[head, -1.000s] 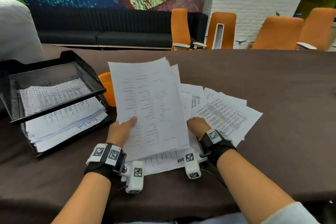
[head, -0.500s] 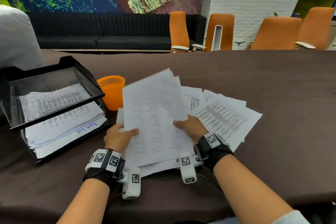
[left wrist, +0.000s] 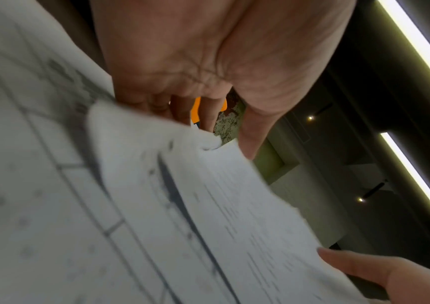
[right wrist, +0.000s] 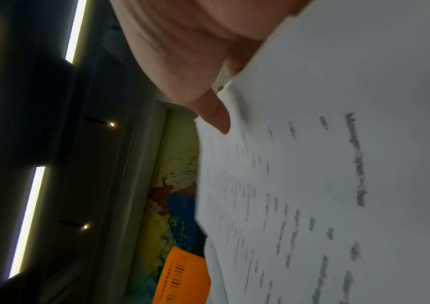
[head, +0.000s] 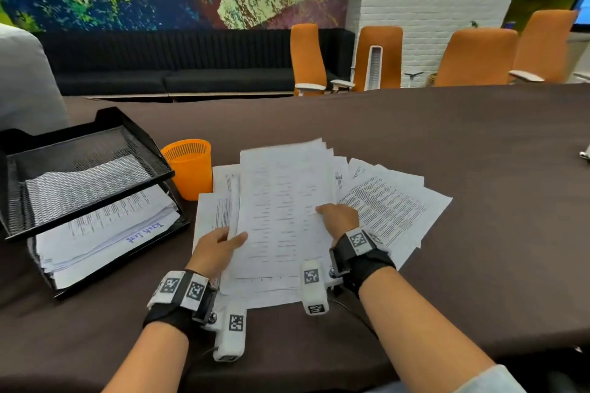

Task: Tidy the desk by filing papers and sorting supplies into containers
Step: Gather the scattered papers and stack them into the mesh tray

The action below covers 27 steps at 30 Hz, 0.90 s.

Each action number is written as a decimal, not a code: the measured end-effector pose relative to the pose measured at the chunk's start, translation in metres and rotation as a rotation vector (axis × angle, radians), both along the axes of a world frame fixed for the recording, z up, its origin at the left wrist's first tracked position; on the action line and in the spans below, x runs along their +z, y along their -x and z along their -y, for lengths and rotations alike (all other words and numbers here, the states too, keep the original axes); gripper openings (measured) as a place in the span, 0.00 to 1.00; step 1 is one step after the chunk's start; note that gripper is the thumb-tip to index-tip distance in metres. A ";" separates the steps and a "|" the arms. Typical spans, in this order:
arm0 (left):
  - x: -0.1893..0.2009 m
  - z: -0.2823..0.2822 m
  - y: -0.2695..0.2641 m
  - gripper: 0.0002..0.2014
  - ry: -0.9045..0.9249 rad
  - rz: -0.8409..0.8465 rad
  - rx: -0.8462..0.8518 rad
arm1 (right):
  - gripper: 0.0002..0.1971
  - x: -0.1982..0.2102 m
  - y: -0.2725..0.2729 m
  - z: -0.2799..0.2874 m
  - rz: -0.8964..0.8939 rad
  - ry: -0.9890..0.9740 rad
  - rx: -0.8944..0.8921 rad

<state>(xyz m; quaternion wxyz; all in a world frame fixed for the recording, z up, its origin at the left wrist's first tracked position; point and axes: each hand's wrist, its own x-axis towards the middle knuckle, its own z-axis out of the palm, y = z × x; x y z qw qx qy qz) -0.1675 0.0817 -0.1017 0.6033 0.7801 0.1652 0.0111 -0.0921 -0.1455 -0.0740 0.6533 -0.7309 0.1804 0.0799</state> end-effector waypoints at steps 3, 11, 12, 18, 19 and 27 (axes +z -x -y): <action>0.000 0.003 0.002 0.16 0.028 0.009 0.010 | 0.27 -0.002 -0.001 -0.013 -0.060 0.071 0.091; 0.009 -0.006 0.003 0.13 0.177 -0.034 0.018 | 0.17 0.003 0.010 0.025 0.082 0.099 0.285; 0.008 -0.006 0.003 0.15 0.237 -0.046 0.002 | 0.18 0.001 0.014 0.034 0.106 0.042 0.278; 0.010 0.008 0.002 0.41 0.118 -0.002 0.022 | 0.15 0.011 0.042 0.088 0.185 -0.262 0.241; 0.011 0.010 0.002 0.48 0.118 0.015 0.014 | 0.15 0.015 0.045 0.094 0.204 -0.276 0.241; 0.022 0.019 -0.002 0.61 0.234 0.075 0.079 | 0.13 0.028 0.045 0.110 0.260 -0.324 0.215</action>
